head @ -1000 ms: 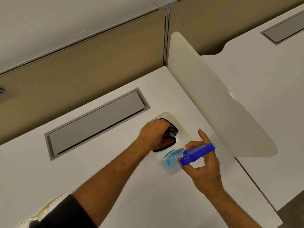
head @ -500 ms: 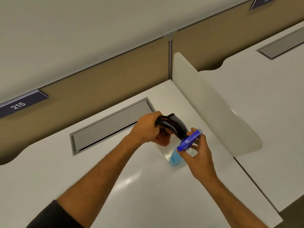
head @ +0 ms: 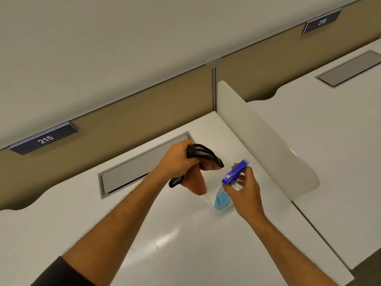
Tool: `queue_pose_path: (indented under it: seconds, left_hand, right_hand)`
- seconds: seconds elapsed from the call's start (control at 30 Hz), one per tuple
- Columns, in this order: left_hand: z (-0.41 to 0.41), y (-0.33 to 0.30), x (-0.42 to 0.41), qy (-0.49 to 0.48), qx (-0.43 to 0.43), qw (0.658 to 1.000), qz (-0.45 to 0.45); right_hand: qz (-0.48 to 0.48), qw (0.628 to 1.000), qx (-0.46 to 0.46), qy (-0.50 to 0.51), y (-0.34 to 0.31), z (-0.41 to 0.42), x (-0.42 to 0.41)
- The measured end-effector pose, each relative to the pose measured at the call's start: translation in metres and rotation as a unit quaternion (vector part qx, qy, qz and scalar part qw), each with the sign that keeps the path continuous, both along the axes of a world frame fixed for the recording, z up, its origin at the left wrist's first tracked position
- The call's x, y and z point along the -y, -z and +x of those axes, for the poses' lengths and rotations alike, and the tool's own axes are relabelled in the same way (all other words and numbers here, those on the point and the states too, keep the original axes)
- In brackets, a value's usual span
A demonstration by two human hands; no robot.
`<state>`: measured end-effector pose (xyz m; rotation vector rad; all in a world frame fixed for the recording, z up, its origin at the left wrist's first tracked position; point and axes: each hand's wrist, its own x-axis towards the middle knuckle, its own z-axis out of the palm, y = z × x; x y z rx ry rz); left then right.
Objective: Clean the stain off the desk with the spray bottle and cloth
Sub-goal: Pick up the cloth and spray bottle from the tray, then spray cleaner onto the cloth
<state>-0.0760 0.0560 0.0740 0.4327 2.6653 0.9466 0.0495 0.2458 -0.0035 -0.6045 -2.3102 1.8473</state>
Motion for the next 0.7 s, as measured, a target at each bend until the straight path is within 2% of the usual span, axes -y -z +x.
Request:
queue_pose_path:
  seconds: [0.1,0.2,0.3,0.43,0.6,0.7]
  left_hand:
    - [-0.001,-0.017,0.007,-0.027,-0.005,0.999,0.02]
    - [0.004,-0.036,0.021,-0.067,0.004,0.996,0.055]
    - [0.013,-0.055,0.043,-0.105,0.028,0.99,0.086]
    - [0.033,-0.086,0.076,-0.134,0.025,0.985,0.105]
    - [0.064,-0.133,0.121,-0.156,-0.022,0.985,0.072]
    - [0.082,-0.161,0.151,-0.17,-0.064,0.983,-0.024]
  right_hand:
    - [-0.018,0.999,-0.031,-0.011,-0.012,-0.001,0.0]
    - [-0.009,0.994,-0.104,-0.027,-0.035,0.0,-0.001]
    - [-0.005,0.982,-0.188,-0.032,-0.069,0.002,0.006]
    - [-0.007,0.969,-0.248,-0.022,-0.116,0.016,0.029]
    - [-0.004,0.954,-0.285,-0.095,-0.145,0.044,0.074]
    - [-0.016,0.955,-0.267,-0.129,-0.149,0.065,0.103]
